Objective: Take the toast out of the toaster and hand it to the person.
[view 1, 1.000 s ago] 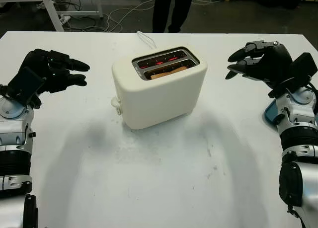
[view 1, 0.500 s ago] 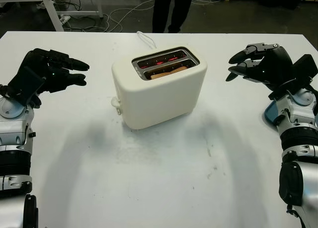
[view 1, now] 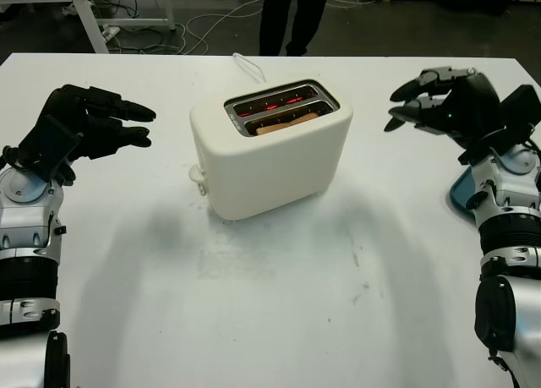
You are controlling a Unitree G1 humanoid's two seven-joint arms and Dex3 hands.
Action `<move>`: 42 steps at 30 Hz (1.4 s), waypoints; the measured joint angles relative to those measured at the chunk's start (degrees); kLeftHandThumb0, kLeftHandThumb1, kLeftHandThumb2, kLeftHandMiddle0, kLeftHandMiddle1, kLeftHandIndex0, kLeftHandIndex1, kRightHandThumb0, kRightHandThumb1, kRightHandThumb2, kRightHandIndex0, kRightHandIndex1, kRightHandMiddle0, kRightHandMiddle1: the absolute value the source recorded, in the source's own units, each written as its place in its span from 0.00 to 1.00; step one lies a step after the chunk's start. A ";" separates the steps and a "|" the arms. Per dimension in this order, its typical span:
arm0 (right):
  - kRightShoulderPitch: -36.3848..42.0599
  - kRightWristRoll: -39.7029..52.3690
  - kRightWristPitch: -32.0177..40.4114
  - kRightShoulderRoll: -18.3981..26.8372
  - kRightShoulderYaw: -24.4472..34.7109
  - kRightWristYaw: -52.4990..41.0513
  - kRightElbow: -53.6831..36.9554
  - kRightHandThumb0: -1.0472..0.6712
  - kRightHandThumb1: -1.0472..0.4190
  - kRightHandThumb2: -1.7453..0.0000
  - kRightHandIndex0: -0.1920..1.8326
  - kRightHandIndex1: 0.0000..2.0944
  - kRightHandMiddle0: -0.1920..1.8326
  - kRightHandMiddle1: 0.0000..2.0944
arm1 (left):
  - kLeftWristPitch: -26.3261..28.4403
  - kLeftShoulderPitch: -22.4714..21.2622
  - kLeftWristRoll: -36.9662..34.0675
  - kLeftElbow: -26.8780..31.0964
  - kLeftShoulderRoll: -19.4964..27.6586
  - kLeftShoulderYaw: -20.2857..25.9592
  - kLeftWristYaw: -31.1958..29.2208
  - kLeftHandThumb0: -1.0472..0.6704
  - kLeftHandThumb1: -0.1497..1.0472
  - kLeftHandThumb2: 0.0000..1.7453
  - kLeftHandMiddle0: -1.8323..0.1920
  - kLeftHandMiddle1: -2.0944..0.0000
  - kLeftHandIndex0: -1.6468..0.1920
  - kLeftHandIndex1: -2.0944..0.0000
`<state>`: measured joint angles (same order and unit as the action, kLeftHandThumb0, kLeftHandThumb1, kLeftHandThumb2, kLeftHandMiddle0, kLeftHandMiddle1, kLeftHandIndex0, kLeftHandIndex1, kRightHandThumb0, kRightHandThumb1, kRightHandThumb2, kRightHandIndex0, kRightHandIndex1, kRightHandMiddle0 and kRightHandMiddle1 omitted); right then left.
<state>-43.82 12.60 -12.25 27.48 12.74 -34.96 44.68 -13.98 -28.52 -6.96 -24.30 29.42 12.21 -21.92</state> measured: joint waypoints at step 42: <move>1.92 -2.65 -0.13 1.92 -0.49 1.64 -1.22 0.34 0.34 1.00 0.60 0.36 0.66 0.17 | -3.92 -1.06 -0.27 -6.33 -2.21 0.28 -0.15 0.00 0.74 0.00 0.16 0.96 0.11 1.00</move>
<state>-41.90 9.95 -12.38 29.40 12.25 -33.33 43.46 -17.90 -29.58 -7.23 -30.63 27.21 12.49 -22.08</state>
